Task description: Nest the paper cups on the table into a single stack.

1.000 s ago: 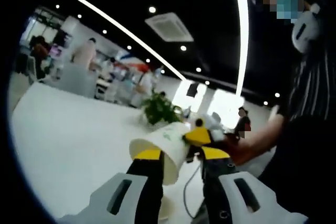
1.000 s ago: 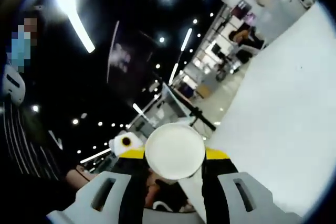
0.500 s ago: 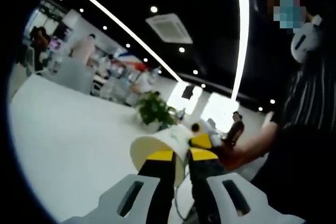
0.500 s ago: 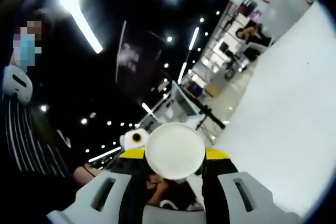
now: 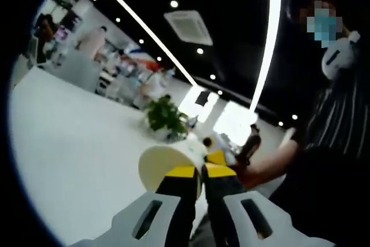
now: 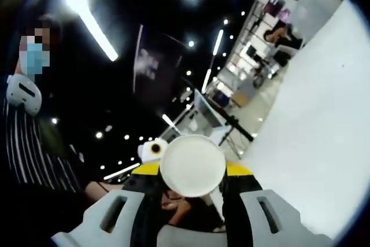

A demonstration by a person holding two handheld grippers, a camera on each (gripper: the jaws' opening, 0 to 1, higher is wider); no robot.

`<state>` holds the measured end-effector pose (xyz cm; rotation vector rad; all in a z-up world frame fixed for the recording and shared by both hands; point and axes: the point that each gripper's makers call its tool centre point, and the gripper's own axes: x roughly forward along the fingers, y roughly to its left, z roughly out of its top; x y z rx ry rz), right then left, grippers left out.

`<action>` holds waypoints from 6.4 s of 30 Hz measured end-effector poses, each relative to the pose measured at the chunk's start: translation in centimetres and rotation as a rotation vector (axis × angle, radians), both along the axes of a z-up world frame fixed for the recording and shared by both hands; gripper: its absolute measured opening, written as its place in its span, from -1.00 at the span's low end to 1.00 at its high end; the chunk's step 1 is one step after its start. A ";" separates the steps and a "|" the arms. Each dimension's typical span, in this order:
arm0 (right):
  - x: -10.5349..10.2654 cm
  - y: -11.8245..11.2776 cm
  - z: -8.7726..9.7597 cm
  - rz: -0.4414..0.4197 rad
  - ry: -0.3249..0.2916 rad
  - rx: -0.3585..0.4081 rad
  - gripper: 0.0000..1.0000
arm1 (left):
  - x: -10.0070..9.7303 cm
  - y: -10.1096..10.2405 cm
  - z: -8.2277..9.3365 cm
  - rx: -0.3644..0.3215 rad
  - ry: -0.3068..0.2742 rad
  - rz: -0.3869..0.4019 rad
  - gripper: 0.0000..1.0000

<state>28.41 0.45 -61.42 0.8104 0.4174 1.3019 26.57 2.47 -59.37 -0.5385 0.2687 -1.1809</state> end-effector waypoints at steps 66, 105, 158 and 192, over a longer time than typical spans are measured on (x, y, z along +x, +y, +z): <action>0.5 -7.4 0.2 -0.087 -0.380 -0.229 0.45 | -1.7 -0.8 -1.9 0.464 -0.189 -0.197 -1.00; -0.4 -10.1 -1.6 -0.137 -0.358 -0.270 0.43 | -1.9 -0.7 -11.1 1.091 -0.367 -0.569 -1.00; -1.2 -9.7 -2.7 -0.121 -0.268 -0.243 0.40 | -0.5 -2.1 -11.5 0.817 -0.088 -0.355 -0.51; -1.6 -7.9 -4.9 -0.061 -0.228 -0.299 0.87 | 0.4 1.0 -10.5 0.581 -0.090 -0.058 0.71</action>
